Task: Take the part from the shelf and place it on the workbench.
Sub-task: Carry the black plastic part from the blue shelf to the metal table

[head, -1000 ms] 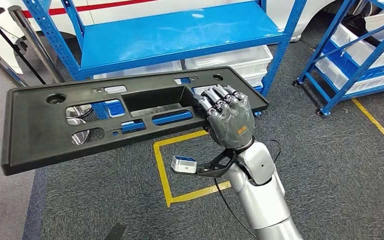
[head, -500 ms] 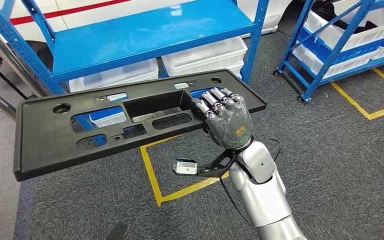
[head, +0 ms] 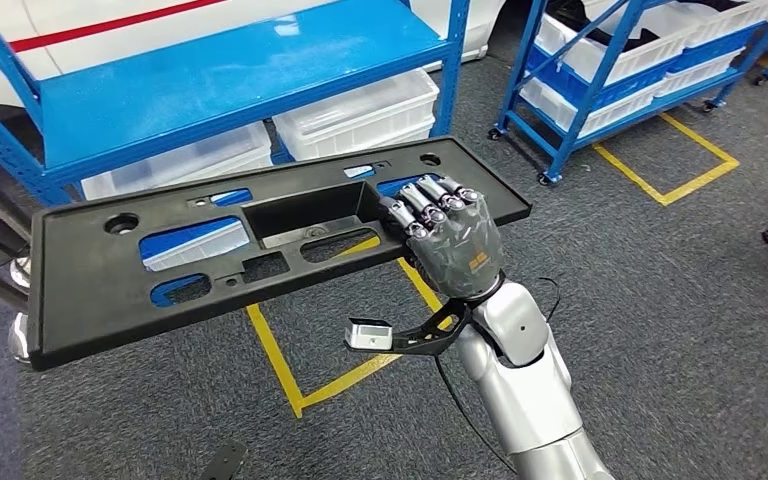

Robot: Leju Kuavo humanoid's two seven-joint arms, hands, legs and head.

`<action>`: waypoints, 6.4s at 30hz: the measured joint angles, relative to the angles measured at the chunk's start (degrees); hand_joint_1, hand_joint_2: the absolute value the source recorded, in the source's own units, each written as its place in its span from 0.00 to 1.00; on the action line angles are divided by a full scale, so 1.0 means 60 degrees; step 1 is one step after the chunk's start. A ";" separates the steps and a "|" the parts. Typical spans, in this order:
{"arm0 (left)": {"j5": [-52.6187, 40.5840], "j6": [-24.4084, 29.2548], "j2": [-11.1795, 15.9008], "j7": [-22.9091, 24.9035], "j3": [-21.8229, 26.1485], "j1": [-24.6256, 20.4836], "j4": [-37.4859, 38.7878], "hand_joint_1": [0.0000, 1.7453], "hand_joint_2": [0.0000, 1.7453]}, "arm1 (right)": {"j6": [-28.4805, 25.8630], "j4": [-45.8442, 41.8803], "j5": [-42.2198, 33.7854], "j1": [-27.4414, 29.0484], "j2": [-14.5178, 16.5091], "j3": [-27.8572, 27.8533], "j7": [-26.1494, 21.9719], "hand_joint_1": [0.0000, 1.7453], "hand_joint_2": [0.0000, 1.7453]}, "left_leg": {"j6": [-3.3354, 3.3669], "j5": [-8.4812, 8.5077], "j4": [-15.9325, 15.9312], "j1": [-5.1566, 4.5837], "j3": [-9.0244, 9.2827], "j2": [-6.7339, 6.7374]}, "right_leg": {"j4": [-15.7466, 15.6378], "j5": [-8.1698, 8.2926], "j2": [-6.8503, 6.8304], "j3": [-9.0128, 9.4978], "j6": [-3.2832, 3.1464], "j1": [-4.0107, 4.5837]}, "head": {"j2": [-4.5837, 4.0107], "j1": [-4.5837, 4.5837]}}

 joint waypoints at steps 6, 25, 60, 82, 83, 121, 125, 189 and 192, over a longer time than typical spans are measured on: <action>-0.0047 -0.0015 -0.0158 0.0050 -0.0046 0.0071 0.0000 0.00 1.00 | 0.0002 0.0014 -0.0005 -0.0016 -0.0108 0.0005 0.0294 1.00 1.00 | -0.0090 -0.0081 0.0290 -0.0014 -0.0222 0.0673 | -0.0870 0.0402 -0.0568 0.0810 0.0079 0.0004 | 0.0000 0.0000; -0.0096 -0.0023 -0.0192 0.0095 -0.0130 0.0005 0.0000 0.00 1.00 | 0.0002 -0.0241 0.0097 0.0022 -0.0290 0.0111 0.0385 1.00 1.00 | -0.0327 -0.0284 0.0336 0.0099 -0.0037 -0.0768 | -0.1528 0.0919 0.1093 0.0753 -0.0119 -0.0067 | 0.0000 -0.0005; -0.0091 -0.0134 -0.0326 -0.0008 -0.0475 -0.0143 0.0000 0.00 1.00 | -0.0001 -0.0774 0.0347 0.0158 -0.0587 0.0120 0.0588 1.00 1.00 | -0.0052 -0.0072 0.0052 0.0119 -0.0027 -0.0194 | -0.0525 0.0217 0.0110 0.0228 0.0064 0.0044 | 0.0000 0.0049; -0.0031 -0.0107 -0.0337 0.0025 -0.0539 -0.0185 0.0000 0.00 1.00 | 0.0003 -0.0799 0.0296 0.0107 -0.0606 0.0120 0.0556 1.00 1.00 | -0.0348 -0.0325 0.1187 0.0107 -0.0578 -0.0440 | -0.1712 0.0723 0.0642 0.1093 -0.0369 0.0110 | 0.0000 0.0055; -0.0030 -0.0106 -0.0328 0.0027 -0.0539 -0.0188 0.0000 0.00 1.00 | 0.0003 -0.0799 0.0297 0.0103 -0.0605 0.0121 0.0556 1.00 1.00 | -0.0296 -0.0151 0.0689 0.0111 -0.0362 -0.0646 | -0.1699 0.0734 0.0760 0.1062 -0.0336 0.0100 | 0.0000 0.0054; 0.0179 -0.0245 -0.0259 -0.0065 -0.0549 -0.0281 -0.0022 0.00 1.00 | -0.0001 -0.1006 0.0137 0.0136 -0.0673 0.0119 0.0391 1.00 1.00 | -0.0072 -0.0177 0.0165 0.0203 -0.0104 -0.0213 | -0.0611 0.0264 0.0135 0.0244 0.0155 0.0053 | 0.0000 0.0166; 0.0193 -0.0274 -0.0222 -0.0055 -0.0554 -0.0172 -0.0022 0.00 1.00 | -0.0001 -0.1011 0.0137 0.0228 -0.0671 0.0111 0.0338 1.00 1.00 | -0.0045 -0.0227 0.0199 0.0164 -0.0107 0.0315 | 0.0573 -0.0043 -0.0151 -0.0286 0.0186 0.0004 | 0.0000 0.0178; 0.0443 -0.0310 -0.0405 -0.0026 -0.0836 -0.0134 -0.0055 0.00 1.00 | 0.0003 -0.0747 0.0472 -0.0119 -0.0571 0.0011 0.0544 1.00 1.00 | -0.0045 -0.0328 0.0694 0.0158 -0.0469 -0.0052 | -0.0865 0.0575 -0.0156 0.0618 -0.0034 0.0137 | 0.0000 0.0225; 0.0443 -0.0334 -0.0435 -0.0052 -0.0838 -0.0134 -0.0055 0.00 1.00 | 0.0003 -0.0748 0.0472 -0.0152 -0.0566 0.0011 0.0537 1.00 1.00 | -0.0150 -0.0305 0.0626 0.0163 -0.0476 -0.0023 | -0.1514 0.0659 -0.0188 0.0916 -0.0165 0.0250 | 0.0000 0.0226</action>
